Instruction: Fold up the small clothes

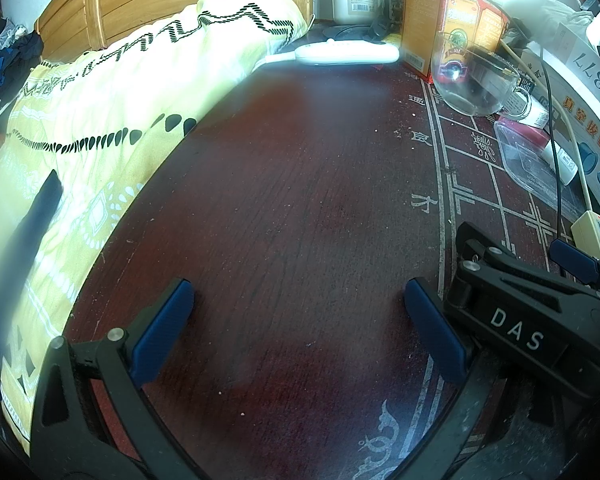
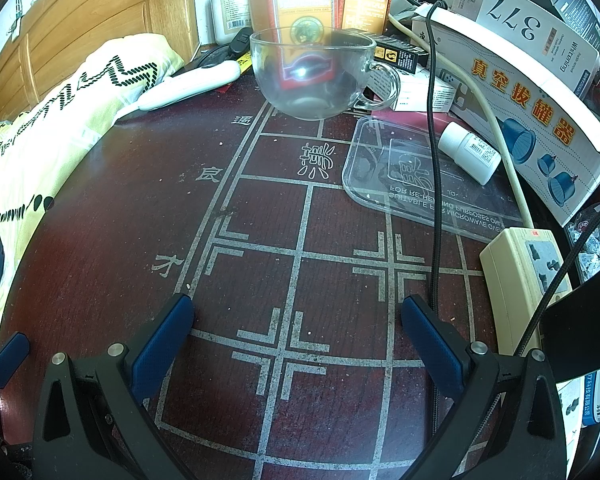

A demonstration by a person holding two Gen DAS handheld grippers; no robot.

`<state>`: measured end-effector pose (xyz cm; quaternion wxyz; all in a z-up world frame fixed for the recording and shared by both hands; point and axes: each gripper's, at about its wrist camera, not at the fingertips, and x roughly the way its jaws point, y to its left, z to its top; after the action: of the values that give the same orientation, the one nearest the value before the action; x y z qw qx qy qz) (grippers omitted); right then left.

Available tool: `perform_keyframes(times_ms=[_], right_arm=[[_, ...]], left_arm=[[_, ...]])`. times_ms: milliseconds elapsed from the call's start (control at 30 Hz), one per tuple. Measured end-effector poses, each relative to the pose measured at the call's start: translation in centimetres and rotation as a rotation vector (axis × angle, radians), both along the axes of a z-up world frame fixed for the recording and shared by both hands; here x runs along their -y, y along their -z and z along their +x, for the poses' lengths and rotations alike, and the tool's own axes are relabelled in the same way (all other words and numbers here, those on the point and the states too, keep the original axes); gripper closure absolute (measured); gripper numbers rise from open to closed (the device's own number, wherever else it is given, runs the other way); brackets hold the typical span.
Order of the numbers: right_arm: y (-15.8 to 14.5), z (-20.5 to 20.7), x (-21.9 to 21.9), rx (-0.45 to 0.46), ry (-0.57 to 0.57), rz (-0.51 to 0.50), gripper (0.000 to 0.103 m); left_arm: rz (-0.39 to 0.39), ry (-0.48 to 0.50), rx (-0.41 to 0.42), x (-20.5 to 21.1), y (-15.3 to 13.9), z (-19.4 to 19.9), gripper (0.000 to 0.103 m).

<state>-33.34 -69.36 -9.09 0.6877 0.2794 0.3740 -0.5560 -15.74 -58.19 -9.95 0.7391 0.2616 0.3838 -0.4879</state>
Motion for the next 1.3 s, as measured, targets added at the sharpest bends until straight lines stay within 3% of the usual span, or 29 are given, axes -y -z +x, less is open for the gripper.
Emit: perform_keyframes(times_ms=[900,1133,1233,1300], right_arm=[[0.0,0.0,0.1,0.003,-0.003,0.0,0.0],[-0.2,0.9,0.0,0.059,-0.132,0.03,0.0],[-1.0,1.2,-0.2,0.14,-0.205,0.057,0.0],[-2.7,1.7,-1.0,0.153,-0.241,0.017,0.0]], left_arm=[[0.0,0.0,-0.001,0.0,0.0,0.0,0.0],[-0.013,0.1,-0.034,-0.1,0.2,0.4,0.0],[-0.028,0.143,-0.116,-0.9,-0.4,0.8,0.0],[-0.017,0.159,-0.153,-1.2,-0.6,1.1,0.0]])
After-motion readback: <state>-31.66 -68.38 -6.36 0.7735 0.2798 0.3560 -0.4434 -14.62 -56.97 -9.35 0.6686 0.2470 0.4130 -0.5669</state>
